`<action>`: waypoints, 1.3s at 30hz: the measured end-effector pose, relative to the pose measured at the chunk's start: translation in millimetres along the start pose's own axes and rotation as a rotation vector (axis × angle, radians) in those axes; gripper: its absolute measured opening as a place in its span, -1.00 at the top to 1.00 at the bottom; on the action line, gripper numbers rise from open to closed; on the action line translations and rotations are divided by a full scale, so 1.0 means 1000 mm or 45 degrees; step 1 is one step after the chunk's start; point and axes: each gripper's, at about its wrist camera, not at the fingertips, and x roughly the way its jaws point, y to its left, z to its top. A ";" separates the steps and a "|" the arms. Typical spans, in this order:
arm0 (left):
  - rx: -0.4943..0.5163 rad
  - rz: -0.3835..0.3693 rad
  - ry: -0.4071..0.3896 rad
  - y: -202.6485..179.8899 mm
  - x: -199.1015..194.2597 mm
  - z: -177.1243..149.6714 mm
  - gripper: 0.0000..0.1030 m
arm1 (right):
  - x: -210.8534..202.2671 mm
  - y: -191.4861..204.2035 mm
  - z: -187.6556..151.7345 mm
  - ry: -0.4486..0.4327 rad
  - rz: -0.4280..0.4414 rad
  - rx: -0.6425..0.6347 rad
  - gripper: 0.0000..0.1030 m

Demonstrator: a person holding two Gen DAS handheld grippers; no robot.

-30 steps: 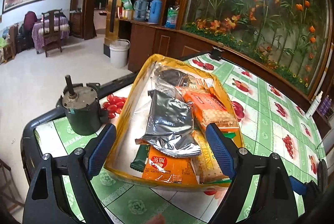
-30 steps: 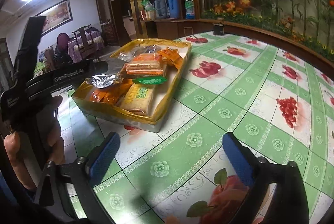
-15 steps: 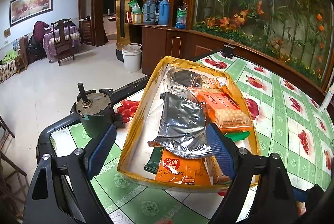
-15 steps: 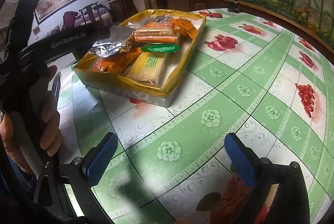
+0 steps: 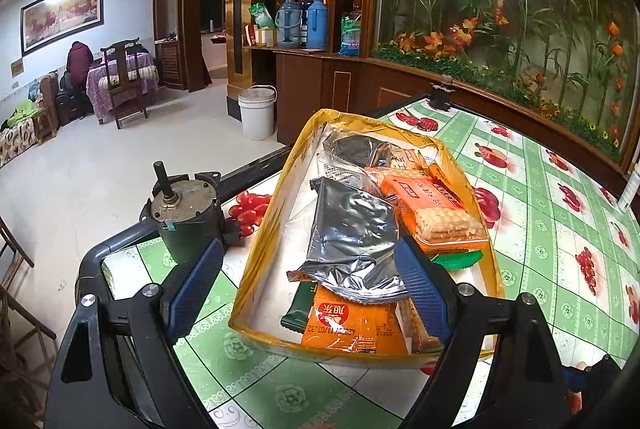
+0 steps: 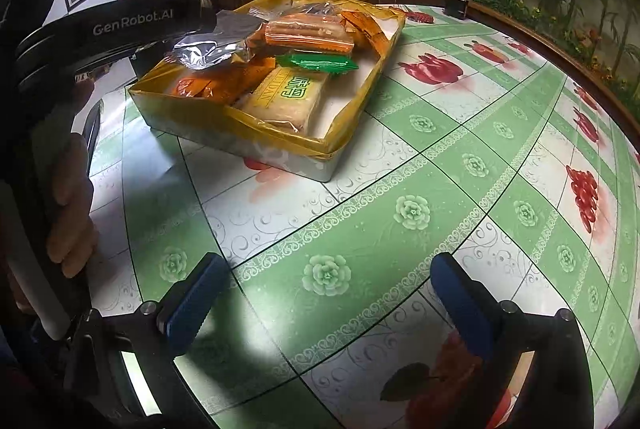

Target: Organize snacks

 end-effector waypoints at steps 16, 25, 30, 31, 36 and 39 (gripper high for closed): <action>0.014 0.006 -0.011 0.000 -0.003 0.000 -0.72 | 0.000 0.000 0.000 0.000 0.000 0.000 -0.98; 0.048 0.051 -0.051 -0.001 -0.010 -0.001 -0.72 | 0.000 0.000 0.000 0.000 0.000 0.000 -0.98; 0.050 0.065 -0.063 -0.002 -0.011 0.000 -0.72 | 0.000 0.000 0.000 0.000 0.000 0.000 -0.98; 0.051 0.066 -0.063 -0.002 -0.010 0.000 -0.72 | 0.000 0.000 0.000 0.000 0.000 0.000 -0.98; 0.054 0.065 -0.073 -0.001 -0.011 0.000 -0.72 | 0.000 0.000 0.000 0.000 0.000 0.000 -0.98; 0.057 0.065 -0.075 -0.002 -0.012 -0.001 -0.72 | 0.000 0.000 0.000 0.000 0.000 0.000 -0.98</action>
